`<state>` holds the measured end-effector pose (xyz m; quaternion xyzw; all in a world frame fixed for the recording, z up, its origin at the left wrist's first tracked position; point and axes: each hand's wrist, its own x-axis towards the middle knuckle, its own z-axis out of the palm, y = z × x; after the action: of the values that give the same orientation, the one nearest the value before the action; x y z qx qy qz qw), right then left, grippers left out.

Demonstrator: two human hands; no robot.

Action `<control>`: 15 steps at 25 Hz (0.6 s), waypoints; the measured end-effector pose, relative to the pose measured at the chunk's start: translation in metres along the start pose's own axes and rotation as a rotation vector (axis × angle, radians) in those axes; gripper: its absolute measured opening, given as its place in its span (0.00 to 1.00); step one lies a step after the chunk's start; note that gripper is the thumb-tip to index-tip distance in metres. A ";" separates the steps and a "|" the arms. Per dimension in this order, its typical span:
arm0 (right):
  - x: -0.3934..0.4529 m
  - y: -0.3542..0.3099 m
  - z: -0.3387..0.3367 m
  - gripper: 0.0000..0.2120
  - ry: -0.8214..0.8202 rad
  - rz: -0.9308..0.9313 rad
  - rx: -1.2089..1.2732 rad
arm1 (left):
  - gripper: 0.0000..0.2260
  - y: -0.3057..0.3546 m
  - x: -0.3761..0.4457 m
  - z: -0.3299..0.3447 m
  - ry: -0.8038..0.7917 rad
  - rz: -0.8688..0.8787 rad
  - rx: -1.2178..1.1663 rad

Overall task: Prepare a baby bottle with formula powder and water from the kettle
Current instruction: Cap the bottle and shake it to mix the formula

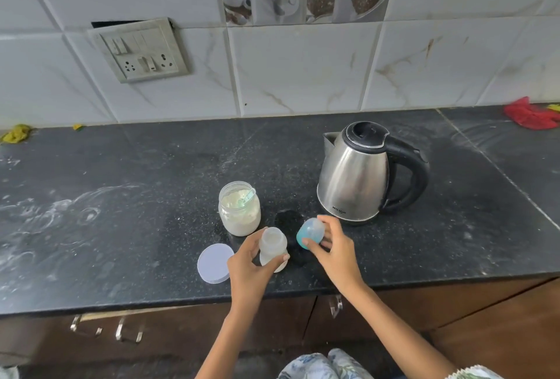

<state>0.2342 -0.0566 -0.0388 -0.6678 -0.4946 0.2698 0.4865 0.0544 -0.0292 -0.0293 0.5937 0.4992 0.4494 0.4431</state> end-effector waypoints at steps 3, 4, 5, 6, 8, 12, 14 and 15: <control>0.008 -0.039 -0.010 0.22 -0.070 0.009 0.243 | 0.23 -0.001 0.004 0.002 -0.028 0.020 -0.003; 0.010 -0.051 -0.009 0.22 -0.139 -0.020 0.282 | 0.23 -0.002 0.005 0.002 -0.044 0.022 -0.010; 0.011 -0.061 -0.007 0.22 -0.214 -0.045 0.294 | 0.22 -0.003 0.006 0.002 -0.058 0.025 -0.016; 0.011 -0.069 -0.002 0.22 -0.280 -0.061 0.274 | 0.22 -0.004 0.006 0.002 -0.065 0.028 -0.020; 0.011 -0.075 0.006 0.23 -0.373 -0.099 0.110 | 0.21 -0.005 0.007 0.002 -0.070 0.033 -0.020; 0.014 -0.081 0.008 0.25 -0.413 -0.185 -0.198 | 0.21 -0.003 0.008 0.002 -0.064 0.048 -0.042; 0.012 -0.087 0.009 0.25 -0.381 -0.234 -0.349 | 0.21 -0.004 0.007 0.002 -0.066 0.050 -0.057; 0.011 -0.090 0.010 0.25 -0.367 -0.265 -0.429 | 0.21 -0.004 0.007 0.002 -0.064 0.052 -0.062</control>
<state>0.1944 -0.0393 0.0414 -0.6252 -0.7024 0.2096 0.2679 0.0563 -0.0224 -0.0335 0.6066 0.4550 0.4570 0.4650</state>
